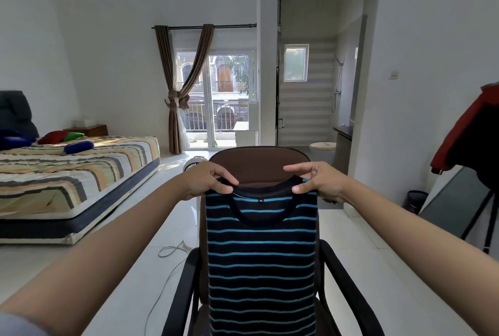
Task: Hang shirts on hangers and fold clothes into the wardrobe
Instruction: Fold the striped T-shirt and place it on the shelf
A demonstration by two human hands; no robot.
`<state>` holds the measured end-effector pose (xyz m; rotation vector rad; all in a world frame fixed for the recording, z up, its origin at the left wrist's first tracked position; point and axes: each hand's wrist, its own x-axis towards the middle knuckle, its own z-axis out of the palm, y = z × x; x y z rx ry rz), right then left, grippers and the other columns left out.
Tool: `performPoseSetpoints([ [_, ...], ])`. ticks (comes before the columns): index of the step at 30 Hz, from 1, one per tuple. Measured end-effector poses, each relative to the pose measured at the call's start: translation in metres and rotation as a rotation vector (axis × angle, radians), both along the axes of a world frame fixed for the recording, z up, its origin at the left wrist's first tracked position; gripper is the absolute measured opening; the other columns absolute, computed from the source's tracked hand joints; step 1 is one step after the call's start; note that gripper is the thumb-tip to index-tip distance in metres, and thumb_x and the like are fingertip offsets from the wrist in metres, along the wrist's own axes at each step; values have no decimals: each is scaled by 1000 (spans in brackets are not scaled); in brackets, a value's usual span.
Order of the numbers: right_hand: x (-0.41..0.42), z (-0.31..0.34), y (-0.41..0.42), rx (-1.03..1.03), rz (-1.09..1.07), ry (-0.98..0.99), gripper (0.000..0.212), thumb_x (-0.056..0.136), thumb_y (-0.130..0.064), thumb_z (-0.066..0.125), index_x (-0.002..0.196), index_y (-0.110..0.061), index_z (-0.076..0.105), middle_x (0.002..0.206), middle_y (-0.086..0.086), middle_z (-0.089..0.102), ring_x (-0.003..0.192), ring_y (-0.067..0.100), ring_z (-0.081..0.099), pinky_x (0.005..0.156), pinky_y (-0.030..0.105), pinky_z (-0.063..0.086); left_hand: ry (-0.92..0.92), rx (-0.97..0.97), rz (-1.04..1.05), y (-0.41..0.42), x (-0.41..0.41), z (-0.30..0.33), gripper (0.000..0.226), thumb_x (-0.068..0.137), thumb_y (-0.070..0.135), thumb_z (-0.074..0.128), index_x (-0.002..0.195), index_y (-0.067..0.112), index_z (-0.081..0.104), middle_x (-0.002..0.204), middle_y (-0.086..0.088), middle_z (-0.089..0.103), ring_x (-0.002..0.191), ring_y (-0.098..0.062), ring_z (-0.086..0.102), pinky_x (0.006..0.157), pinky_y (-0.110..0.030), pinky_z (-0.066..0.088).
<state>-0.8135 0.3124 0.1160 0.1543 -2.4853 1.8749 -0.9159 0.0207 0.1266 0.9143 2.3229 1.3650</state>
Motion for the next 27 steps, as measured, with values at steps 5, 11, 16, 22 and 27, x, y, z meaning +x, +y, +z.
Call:
performPoseSetpoints([
  [5, -52, -1, 29, -15, -3, 4, 38, 76, 8, 70, 111, -6, 67, 99, 10, 72, 93, 21, 69, 74, 23, 56, 20, -45, 45, 32, -50, 2, 21, 75, 2, 74, 82, 22, 76, 102, -10, 70, 101, -29, 64, 91, -39, 53],
  [11, -103, 2, 58, 28, 13, 17, 33, 78, 4, 69, 110, -7, 68, 101, 2, 69, 93, 13, 66, 67, 16, 54, 34, -41, 101, 63, -88, 5, 20, 76, 1, 73, 82, 19, 75, 96, -10, 72, 94, -25, 66, 78, -28, 54],
  [16, -127, -6, 74, 58, 16, 30, 27, 77, -1, 72, 101, -14, 72, 99, 3, 72, 98, 18, 65, 76, 23, 54, 32, -65, 134, 75, -98, -1, 18, 78, 2, 71, 86, 18, 74, 95, -3, 71, 96, -22, 64, 81, -28, 53],
  [22, -103, -24, 70, 16, 42, 7, 26, 77, 2, 71, 99, -13, 73, 96, 5, 72, 91, 17, 68, 74, 21, 55, 21, -77, 124, 68, -69, -20, 17, 78, 2, 70, 87, 17, 73, 95, -1, 70, 93, -19, 65, 78, -25, 52],
  [27, -39, -63, 49, 3, 75, -44, 27, 76, 5, 72, 98, -10, 73, 85, 2, 75, 83, 14, 71, 71, 19, 54, -78, -70, 72, 43, -5, -62, 19, 76, 0, 73, 85, 16, 75, 92, -11, 72, 87, -24, 68, 81, -32, 55],
])
